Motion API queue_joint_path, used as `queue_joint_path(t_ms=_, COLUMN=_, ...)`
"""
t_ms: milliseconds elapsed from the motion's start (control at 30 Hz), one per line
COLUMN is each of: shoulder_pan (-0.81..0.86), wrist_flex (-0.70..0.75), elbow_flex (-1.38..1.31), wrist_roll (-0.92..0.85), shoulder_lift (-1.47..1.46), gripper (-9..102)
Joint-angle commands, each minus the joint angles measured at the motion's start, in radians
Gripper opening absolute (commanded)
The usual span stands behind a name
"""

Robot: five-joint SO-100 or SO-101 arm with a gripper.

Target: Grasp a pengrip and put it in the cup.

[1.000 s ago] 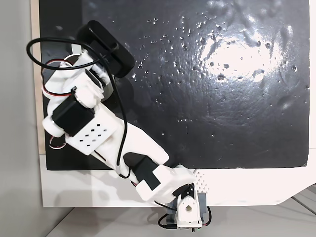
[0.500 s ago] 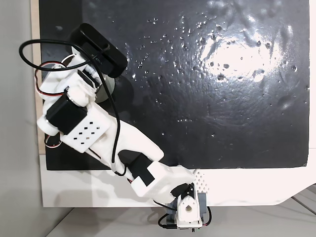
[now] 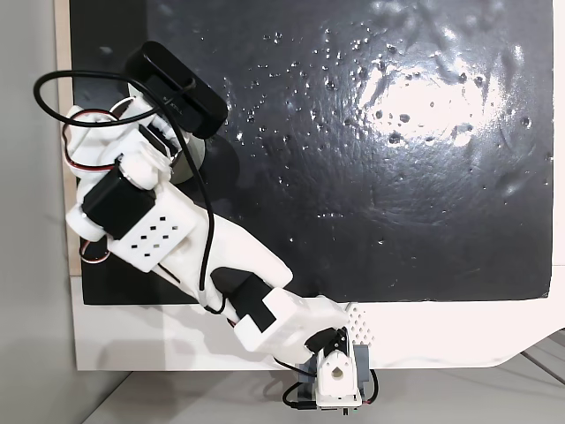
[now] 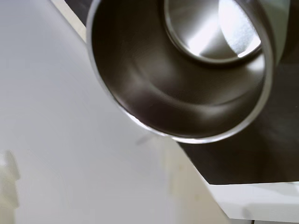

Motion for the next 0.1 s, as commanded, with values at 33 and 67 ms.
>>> queue_joint_path(t_ms=33, shoulder_pan=0.009, wrist_flex=0.006, elbow_flex=-0.066, wrist_roll=-0.012, shoulder_lift=0.035, gripper=30)
queue_joint_path(t_ms=67, shoulder_pan=0.011, wrist_flex=0.006, elbow_flex=-0.066, wrist_roll=-0.012, shoulder_lift=0.035, gripper=30)
